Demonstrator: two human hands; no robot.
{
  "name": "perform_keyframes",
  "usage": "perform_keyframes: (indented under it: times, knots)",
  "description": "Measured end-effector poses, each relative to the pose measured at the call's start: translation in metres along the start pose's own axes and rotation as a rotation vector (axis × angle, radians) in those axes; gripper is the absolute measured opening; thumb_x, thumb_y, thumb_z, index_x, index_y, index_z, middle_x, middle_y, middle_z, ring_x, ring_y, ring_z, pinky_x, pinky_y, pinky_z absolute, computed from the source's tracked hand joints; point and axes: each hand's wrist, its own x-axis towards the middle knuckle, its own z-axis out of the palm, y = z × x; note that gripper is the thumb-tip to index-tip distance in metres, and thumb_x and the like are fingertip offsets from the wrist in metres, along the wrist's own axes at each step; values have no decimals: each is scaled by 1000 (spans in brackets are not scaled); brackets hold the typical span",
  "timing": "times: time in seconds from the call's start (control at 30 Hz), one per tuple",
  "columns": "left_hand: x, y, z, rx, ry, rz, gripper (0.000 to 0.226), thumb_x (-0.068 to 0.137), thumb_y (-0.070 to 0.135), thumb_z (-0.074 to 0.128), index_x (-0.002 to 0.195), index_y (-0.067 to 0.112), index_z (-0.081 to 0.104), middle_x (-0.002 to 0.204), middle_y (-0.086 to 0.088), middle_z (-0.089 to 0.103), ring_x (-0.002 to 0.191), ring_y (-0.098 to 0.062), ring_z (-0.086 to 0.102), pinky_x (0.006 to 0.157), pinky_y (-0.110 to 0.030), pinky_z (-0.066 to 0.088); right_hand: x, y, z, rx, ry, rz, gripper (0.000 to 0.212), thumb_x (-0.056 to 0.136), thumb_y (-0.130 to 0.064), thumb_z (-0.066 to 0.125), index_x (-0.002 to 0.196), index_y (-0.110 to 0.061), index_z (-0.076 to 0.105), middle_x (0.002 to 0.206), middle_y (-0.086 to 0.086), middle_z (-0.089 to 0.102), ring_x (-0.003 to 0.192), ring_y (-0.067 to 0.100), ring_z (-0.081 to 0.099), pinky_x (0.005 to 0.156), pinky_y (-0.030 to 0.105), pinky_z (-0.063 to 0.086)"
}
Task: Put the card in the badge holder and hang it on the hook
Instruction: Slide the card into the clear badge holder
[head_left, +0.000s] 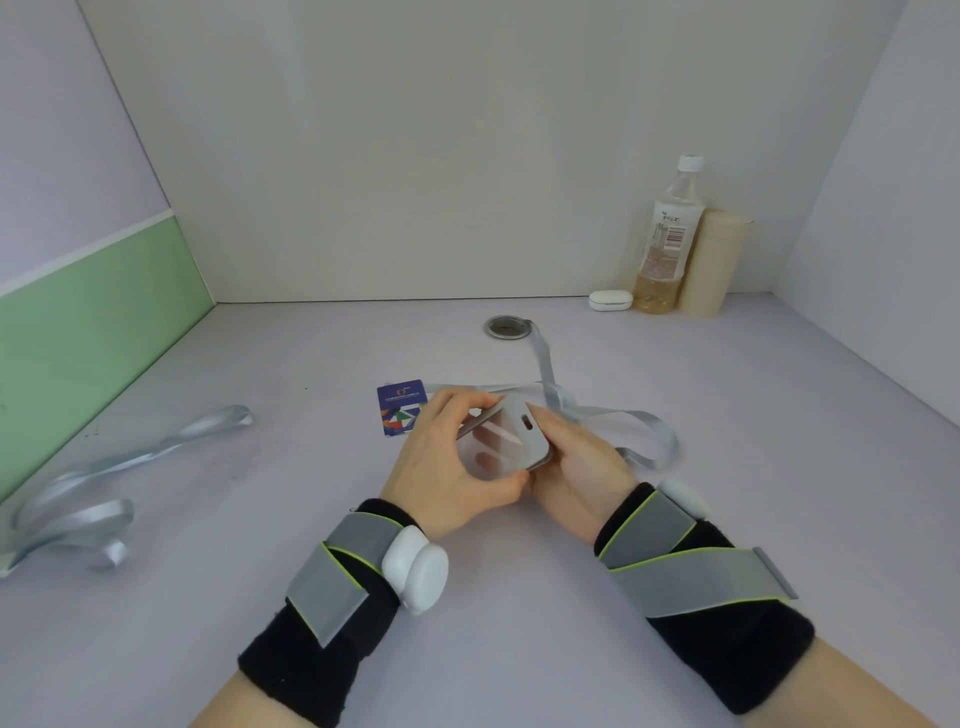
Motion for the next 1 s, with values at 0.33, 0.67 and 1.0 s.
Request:
perform_keyframes:
  times: [0.33,0.67,1.0]
  knots:
    - [2,-8,2,41,-84,-15,64,50,51,69,108,27,58,107,11,55,101,-7,53,82,-2,35,0,4,-1,-174,203,-81,26,91,7,41,111,0,56,90,19,65,81,29,63,96,48,45]
    - [2,-9,2,80,-113,-27,63,50,48,72,107,26,57,108,9,54,100,-9,51,81,0,32,-2,6,3,-228,267,-88,21,85,10,50,103,2,58,83,18,65,76,30,61,80,40,50]
    - [2,-9,3,126,-156,-46,61,52,42,74,106,20,57,106,7,52,98,-10,49,78,-3,33,-3,6,6,-279,311,-63,18,83,12,52,91,-2,61,79,18,64,70,29,60,67,36,49]
